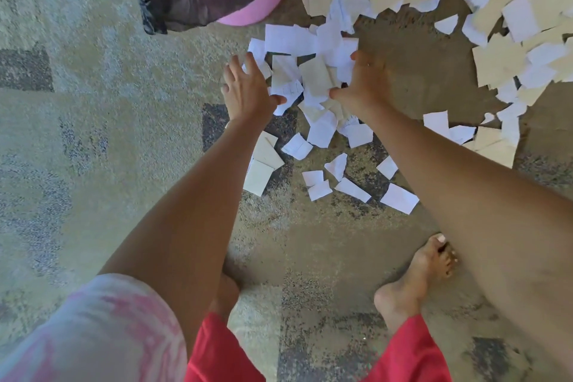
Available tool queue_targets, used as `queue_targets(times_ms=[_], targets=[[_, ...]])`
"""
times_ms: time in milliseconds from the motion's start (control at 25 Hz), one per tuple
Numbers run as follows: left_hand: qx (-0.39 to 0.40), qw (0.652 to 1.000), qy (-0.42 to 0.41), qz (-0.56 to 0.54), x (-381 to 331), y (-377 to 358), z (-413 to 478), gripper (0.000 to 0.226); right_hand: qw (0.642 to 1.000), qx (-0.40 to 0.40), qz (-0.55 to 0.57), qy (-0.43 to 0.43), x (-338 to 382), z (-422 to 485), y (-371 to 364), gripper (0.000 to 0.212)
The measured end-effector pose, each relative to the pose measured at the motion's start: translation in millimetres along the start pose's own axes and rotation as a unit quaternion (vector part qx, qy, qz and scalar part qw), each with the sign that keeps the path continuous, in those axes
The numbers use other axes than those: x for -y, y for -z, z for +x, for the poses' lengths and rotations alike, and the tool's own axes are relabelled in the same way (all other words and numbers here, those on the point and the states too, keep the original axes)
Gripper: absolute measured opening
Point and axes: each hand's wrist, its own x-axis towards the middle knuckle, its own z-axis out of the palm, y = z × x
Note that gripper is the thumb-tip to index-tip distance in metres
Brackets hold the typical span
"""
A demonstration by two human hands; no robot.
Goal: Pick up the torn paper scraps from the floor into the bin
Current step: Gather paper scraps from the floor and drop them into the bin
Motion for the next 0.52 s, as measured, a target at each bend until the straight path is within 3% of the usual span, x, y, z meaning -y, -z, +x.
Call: queue_targets(times_ms=[200, 320, 520], targets=[[0.044, 0.994, 0.086, -0.058, -9, -21, 9, 0.131, 0.998, -0.008, 0.013, -0.055, 11, 10, -6, 0.116], [-0.003, 0.993, 0.096, -0.062, -23, -30, 4, 0.125, 0.998, -0.003, 0.014, -0.065, 19, 3, -16, 0.123], [-0.033, 0.991, 0.088, -0.092, -38, -44, -5, 0.094, 0.998, -0.051, 0.007, -0.042, 28, -10, -28, 0.111]])
